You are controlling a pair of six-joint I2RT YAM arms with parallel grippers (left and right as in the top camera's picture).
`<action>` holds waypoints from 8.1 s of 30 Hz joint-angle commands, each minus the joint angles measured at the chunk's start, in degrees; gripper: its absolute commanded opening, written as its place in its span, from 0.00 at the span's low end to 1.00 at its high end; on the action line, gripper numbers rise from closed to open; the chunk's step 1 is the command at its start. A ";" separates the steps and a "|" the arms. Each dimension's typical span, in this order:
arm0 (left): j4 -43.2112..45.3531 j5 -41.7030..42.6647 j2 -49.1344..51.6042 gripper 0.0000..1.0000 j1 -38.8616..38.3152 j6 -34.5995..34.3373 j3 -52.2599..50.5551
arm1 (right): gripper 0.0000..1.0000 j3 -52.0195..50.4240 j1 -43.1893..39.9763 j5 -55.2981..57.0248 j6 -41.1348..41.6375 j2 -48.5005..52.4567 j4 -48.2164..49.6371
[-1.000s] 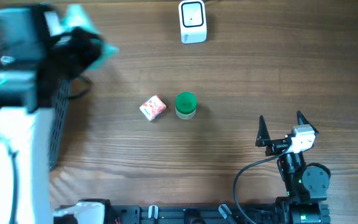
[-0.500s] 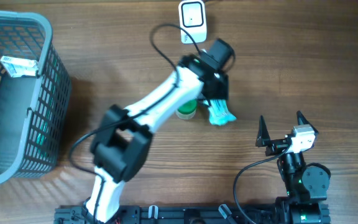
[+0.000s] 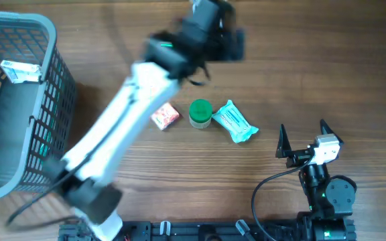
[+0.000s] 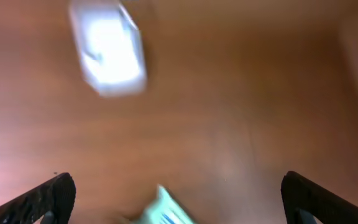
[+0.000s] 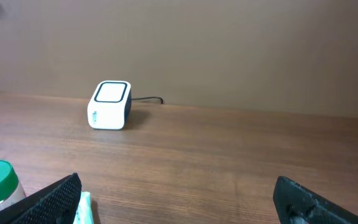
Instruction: Scan the item barcode
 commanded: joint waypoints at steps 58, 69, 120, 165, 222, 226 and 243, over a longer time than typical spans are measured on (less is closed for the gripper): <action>-17.99 11.74 19.74 1.00 66.36 -2.49 -1.40 | 1.00 -0.07 0.28 -0.85 -1.07 -0.20 0.31; -6.27 10.27 21.75 1.00 66.29 -10.62 -1.55 | 1.00 -0.07 0.28 -0.85 -1.07 -0.20 0.31; -26.93 -0.42 23.87 1.00 75.67 -15.98 -1.60 | 1.00 -0.07 0.28 -0.85 -1.09 -0.20 0.33; -18.14 -8.37 31.41 1.00 67.36 -51.71 -5.90 | 1.00 -0.07 0.28 -0.85 -1.05 -0.20 0.33; 5.81 0.96 -22.88 1.00 8.76 -30.23 -64.17 | 1.00 -0.07 0.28 -0.85 -1.05 -0.20 0.31; -6.43 -9.79 -23.21 1.00 8.98 -28.50 -51.41 | 1.00 -0.07 0.28 -0.85 -1.05 -0.20 0.31; -14.10 -13.84 -23.17 0.04 48.92 -32.35 -5.70 | 1.00 -0.07 0.28 -0.85 -1.05 -0.20 0.31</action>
